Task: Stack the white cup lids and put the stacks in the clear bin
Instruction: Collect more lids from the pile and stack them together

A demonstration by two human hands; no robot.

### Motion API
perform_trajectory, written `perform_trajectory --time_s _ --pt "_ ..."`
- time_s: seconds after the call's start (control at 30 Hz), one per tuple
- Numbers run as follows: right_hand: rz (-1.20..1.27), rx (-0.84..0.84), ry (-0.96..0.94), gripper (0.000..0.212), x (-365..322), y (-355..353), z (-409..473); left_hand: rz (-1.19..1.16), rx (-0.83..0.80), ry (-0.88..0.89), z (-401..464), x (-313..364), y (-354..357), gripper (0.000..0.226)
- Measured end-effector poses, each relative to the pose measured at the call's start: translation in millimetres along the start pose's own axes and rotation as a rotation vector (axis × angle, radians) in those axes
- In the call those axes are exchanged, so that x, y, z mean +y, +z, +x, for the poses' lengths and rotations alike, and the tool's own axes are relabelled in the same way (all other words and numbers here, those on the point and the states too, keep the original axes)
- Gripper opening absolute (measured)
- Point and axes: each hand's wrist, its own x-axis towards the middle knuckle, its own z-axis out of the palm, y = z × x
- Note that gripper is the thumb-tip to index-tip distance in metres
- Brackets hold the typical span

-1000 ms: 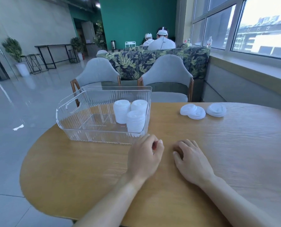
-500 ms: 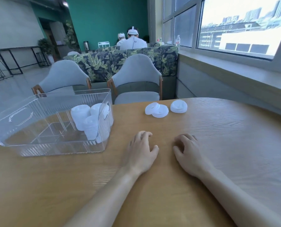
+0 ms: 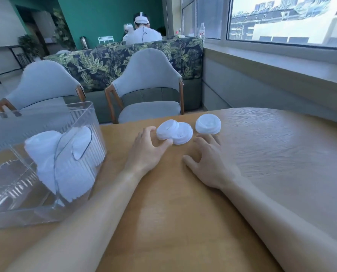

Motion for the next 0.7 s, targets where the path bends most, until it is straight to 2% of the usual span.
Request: perform_trajectory --time_s 0.1,0.23,0.4,0.53,0.7 --pt "-0.001 0.038 -0.039 0.066 1.8 9.6 26.5 -0.077 -0.042 -0.014 27.1 -5.1 2.6 0.093" --pt "0.002 0.099 -0.070 0.078 2.5 21.4 55.6 -0.144 -0.077 -0.011 50.3 -10.3 6.9 0.100" --pt "-0.018 0.108 -0.082 0.078 4.1 31.6 71.7 -0.174 -0.062 0.010 63.8 -15.9 10.7 0.083" --pt "-0.007 0.138 -0.081 0.071 3.8 31.8 69.5 -0.221 -0.001 0.018 59.0 -16.0 9.2 0.088" --pt "0.049 0.172 -0.079 0.076 -0.9 25.6 54.2 -0.277 0.093 -0.003 36.5 -12.5 -0.8 0.075"
